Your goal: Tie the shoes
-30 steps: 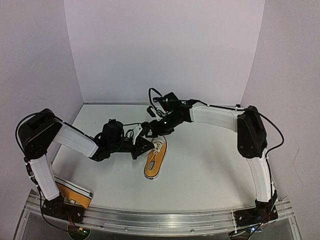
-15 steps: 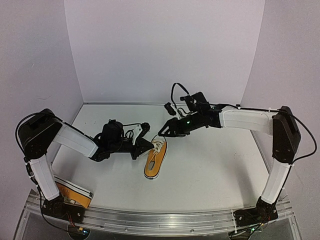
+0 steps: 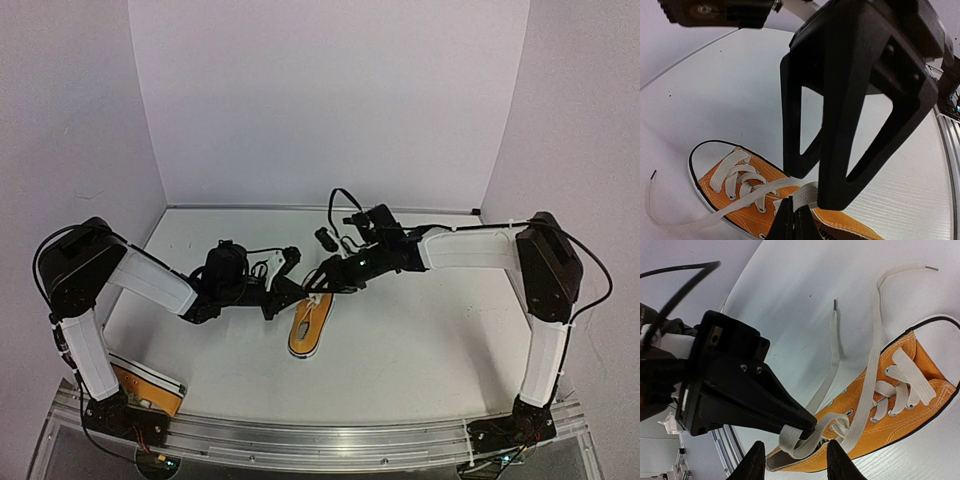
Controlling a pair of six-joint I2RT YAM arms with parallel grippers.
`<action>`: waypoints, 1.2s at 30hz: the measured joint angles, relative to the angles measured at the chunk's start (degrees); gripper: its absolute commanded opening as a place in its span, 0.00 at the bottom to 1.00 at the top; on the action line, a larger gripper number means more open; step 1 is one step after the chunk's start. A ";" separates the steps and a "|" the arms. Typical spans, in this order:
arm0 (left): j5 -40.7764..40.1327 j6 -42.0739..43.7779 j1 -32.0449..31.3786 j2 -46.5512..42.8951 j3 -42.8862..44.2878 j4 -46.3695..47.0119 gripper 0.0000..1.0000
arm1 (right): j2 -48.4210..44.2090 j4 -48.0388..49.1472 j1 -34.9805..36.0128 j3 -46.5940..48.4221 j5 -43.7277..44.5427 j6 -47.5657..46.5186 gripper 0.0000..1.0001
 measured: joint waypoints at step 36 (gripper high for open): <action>-19.28 -8.38 11.02 14.79 36.56 -41.73 0.44 | 1.05 -0.16 0.56 -0.44 2.02 0.20 0.00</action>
